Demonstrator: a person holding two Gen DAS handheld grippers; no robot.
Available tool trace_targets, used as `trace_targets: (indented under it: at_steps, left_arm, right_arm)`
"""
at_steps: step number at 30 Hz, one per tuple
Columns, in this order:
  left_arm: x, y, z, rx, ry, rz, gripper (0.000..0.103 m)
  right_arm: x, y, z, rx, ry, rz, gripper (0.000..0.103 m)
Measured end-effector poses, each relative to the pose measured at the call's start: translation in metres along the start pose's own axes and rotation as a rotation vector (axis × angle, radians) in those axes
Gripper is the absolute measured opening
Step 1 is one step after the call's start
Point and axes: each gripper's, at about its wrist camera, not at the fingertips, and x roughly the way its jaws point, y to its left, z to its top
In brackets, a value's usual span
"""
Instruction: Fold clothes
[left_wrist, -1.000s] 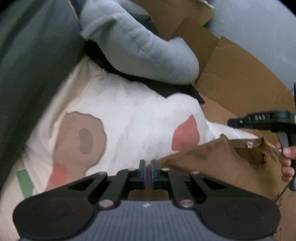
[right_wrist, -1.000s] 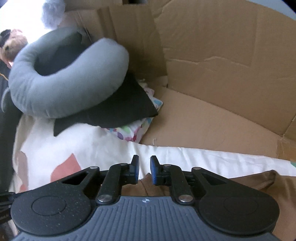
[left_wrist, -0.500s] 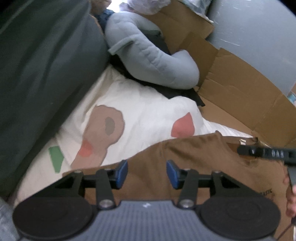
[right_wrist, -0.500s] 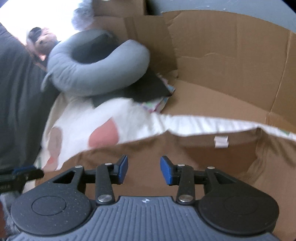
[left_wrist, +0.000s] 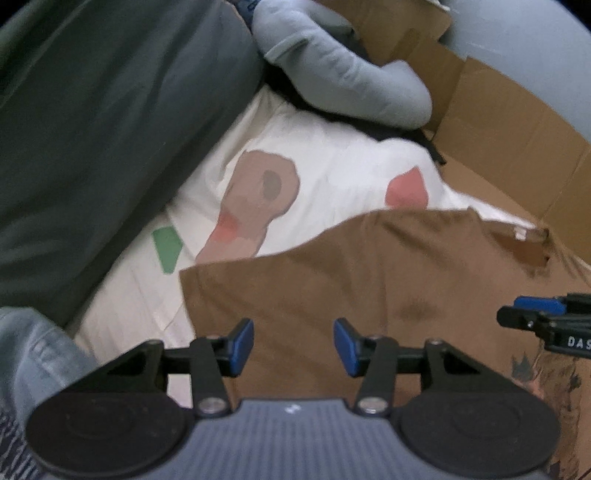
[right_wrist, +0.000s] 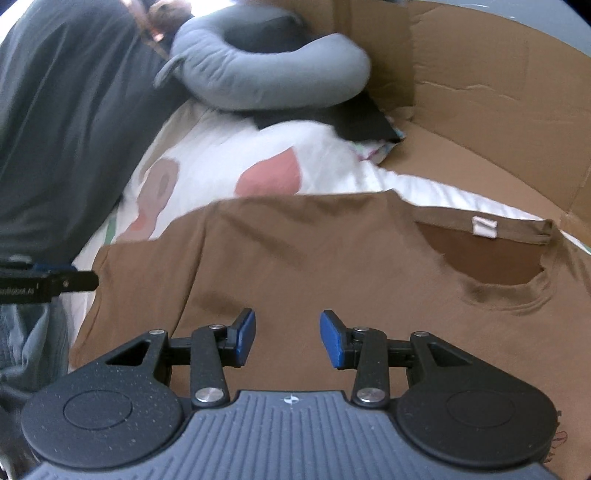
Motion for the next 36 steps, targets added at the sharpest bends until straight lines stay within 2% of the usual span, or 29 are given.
trace_targets:
  at_steps: [8, 12, 15, 17, 19, 21, 25, 31, 36]
  left_arm:
    - [0.001, 0.008, -0.02, -0.011, 0.054, 0.008, 0.052]
    - [-0.004, 0.015, -0.022, 0.031, 0.065, 0.028, 0.051]
    - [-0.007, 0.029, -0.019, -0.014, 0.074, 0.024, 0.051]
    - [-0.007, 0.037, -0.018, -0.043, 0.085, 0.026, 0.048]
    - [-0.007, 0.044, -0.018, -0.063, 0.097, 0.025, 0.038]
    - [-0.005, 0.048, -0.02, -0.069, 0.109, 0.021, 0.031]
    - [0.005, 0.047, -0.029, -0.085, 0.166, 0.009, 0.028]
    - [0.023, 0.036, -0.04, -0.084, 0.238, 0.048, 0.029]
    - [0.035, 0.028, -0.05, -0.061, 0.283, 0.089, 0.036]
  right_arm:
    - [0.003, 0.021, -0.022, -0.088, 0.013, 0.076, 0.046]
    - [0.005, 0.025, -0.03, -0.107, 0.008, 0.117, 0.046]
    - [0.007, 0.028, -0.039, -0.132, -0.014, 0.145, 0.046]
    - [0.01, 0.029, -0.045, -0.137, -0.021, 0.166, 0.046]
    - [0.011, 0.03, -0.051, -0.134, -0.03, 0.183, 0.046]
    - [0.013, 0.031, -0.056, -0.126, -0.04, 0.197, 0.046]
    - [0.014, 0.035, -0.062, -0.126, -0.031, 0.211, 0.046]
    - [0.016, 0.041, -0.072, -0.133, -0.012, 0.229, 0.046]
    - [0.017, 0.045, -0.078, -0.139, 0.003, 0.244, 0.046]
